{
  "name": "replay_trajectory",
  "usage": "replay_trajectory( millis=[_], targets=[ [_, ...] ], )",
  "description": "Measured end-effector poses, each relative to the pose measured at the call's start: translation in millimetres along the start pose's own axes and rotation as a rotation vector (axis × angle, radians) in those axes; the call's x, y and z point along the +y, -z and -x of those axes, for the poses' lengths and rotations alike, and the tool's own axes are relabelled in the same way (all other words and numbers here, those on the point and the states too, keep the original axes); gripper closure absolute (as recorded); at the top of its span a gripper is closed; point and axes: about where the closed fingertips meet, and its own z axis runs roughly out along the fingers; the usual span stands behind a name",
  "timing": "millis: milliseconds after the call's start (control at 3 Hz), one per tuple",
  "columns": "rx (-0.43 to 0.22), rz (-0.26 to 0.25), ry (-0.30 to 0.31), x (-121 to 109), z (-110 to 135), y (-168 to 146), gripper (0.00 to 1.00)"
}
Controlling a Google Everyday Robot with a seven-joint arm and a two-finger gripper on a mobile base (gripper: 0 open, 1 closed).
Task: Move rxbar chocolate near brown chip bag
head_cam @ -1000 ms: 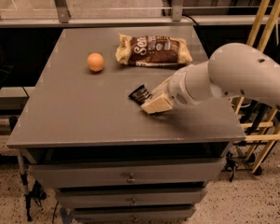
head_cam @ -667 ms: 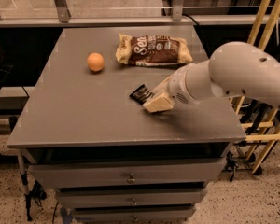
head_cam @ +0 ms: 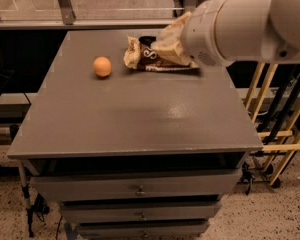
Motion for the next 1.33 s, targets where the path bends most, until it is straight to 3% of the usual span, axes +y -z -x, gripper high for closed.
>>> replay_trajectory(
  millis=[333, 667, 1333],
  targets=[
    [-0.036, -0.023, 0.055, -12.2, 32.8, 17.4, 1.00],
    [-0.021, -0.021, 0.059, -19.3, 33.0, 8.0, 1.00],
    [0.047, -0.005, 0.006, -58.1, -6.3, -50.8, 1.00]
  ],
)
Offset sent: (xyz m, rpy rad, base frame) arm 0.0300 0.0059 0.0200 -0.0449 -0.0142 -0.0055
